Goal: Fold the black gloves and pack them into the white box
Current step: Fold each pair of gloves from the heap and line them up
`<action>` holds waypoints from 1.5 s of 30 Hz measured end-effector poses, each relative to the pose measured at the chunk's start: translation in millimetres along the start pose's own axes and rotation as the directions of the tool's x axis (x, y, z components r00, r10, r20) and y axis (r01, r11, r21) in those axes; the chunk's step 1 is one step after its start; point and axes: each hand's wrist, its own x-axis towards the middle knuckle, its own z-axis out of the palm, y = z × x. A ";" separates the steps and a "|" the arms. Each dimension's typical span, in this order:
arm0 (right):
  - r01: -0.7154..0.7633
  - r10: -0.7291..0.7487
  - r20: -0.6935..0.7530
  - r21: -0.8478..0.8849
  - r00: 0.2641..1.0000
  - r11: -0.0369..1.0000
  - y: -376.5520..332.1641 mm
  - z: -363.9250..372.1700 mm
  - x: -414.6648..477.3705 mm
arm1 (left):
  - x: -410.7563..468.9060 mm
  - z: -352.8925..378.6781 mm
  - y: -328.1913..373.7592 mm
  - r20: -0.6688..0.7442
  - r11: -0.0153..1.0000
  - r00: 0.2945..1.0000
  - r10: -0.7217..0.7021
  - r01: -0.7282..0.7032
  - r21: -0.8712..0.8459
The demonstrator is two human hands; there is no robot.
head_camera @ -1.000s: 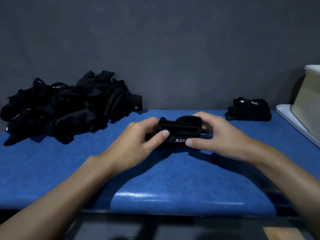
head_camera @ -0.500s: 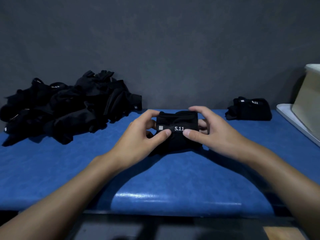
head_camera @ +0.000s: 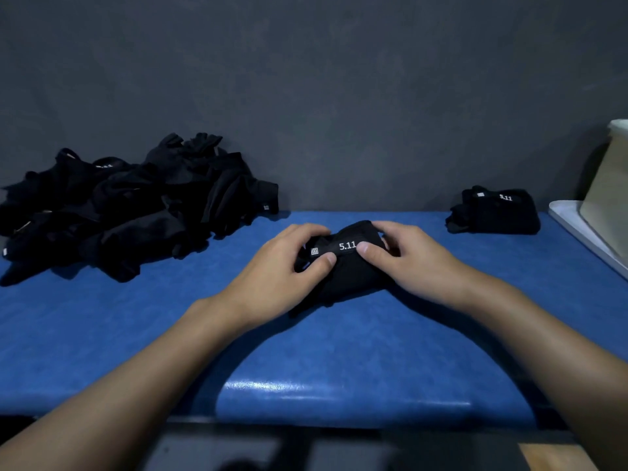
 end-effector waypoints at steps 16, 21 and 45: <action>0.148 -0.128 0.100 -0.227 0.987 0.963 5.5 -6.1 -9.0 | -3.8 -7.1 2.8 0.123 0.995 0.992 -0.012 -0.001 0.104; 0.138 -0.111 0.133 -0.220 0.985 0.966 7.0 -8.3 -10.8 | -4.8 -12.7 2.0 0.136 0.986 0.990 -0.017 -0.006 0.167; -0.166 0.124 -0.122 -0.442 0.985 0.881 81.9 -124.1 -77.1 | 78.2 115.1 92.4 0.238 0.963 0.961 0.139 -0.187 0.194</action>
